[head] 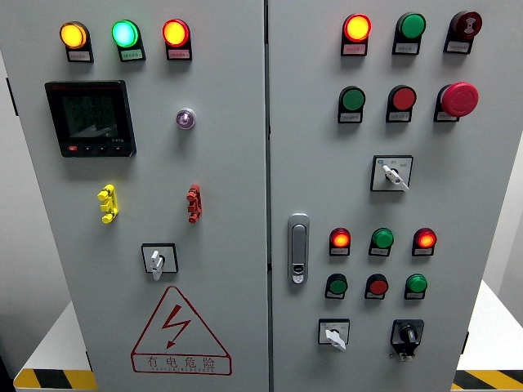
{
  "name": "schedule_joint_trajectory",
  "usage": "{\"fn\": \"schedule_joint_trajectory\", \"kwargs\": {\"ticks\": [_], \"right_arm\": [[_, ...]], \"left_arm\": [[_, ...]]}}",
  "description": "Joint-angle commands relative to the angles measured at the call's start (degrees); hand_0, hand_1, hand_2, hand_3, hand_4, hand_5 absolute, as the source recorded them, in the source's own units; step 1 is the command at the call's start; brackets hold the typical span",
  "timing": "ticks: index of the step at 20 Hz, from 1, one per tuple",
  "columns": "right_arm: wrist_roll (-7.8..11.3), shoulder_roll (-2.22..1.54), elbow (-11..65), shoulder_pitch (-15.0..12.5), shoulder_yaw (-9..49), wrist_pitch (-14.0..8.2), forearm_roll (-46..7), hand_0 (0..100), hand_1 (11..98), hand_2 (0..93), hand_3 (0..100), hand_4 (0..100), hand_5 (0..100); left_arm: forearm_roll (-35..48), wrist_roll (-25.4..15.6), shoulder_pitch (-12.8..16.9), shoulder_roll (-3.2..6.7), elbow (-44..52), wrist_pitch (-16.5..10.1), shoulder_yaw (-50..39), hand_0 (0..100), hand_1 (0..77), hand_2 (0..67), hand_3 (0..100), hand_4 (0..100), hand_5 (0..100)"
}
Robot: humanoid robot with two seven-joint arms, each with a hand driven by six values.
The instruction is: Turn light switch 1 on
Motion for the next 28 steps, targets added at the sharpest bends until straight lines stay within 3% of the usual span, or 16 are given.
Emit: {"fn": "schedule_joint_trajectory", "kwargs": {"ticks": [1, 5, 9, 13, 17, 20, 28], "right_arm": [[0.00, -0.06, -0.02, 0.01, -0.01, 0.04, 0.00, 0, 19.7, 0.0, 20, 19, 11], [0.00, -0.06, -0.02, 0.01, -0.01, -0.05, 0.00, 0, 19.7, 0.0, 20, 19, 11], [0.00, -0.06, -0.02, 0.01, -0.01, 0.04, 0.00, 0, 19.6, 0.0, 20, 19, 11], [0.00, -0.06, -0.02, 0.01, -0.01, -0.05, 0.00, 0, 19.7, 0.0, 20, 19, 11], [0.00, -0.06, -0.02, 0.01, -0.01, 0.04, 0.00, 0, 19.7, 0.0, 20, 19, 11], [0.00, 0.03, 0.06, 0.01, -0.01, 0.04, 0.00, 0, 19.8, 0.0, 20, 19, 11], [0.00, -0.06, -0.02, 0.01, -0.01, 0.04, 0.00, 0, 19.6, 0.0, 20, 19, 11]], "left_arm": [[7.21, -0.18, 0.22, -0.01, -0.40, -0.02, -8.89, 0, 0.0, 0.0, 0, 0, 0], [15.38, -1.85, 0.22, -0.19, -2.24, -0.02, -18.22, 0, 0.0, 0.0, 0, 0, 0], [19.80, -3.70, 1.80, -0.28, -11.80, 0.07, -24.82, 0, 0.0, 0.0, 0, 0, 0], [20.24, -3.70, 5.22, -0.45, -25.43, 0.95, -26.32, 0, 7.4, 0.0, 0, 0, 0], [23.57, -3.79, 9.96, -0.02, -38.69, 1.04, -27.99, 0, 13.8, 3.2, 1, 4, 0], [23.58, -4.66, 11.38, 0.25, -48.54, 1.04, -28.25, 0, 15.9, 5.5, 2, 11, 6], [24.19, -3.96, 11.47, 0.25, -70.70, 0.95, -30.10, 0, 17.4, 9.6, 8, 23, 20]]}}
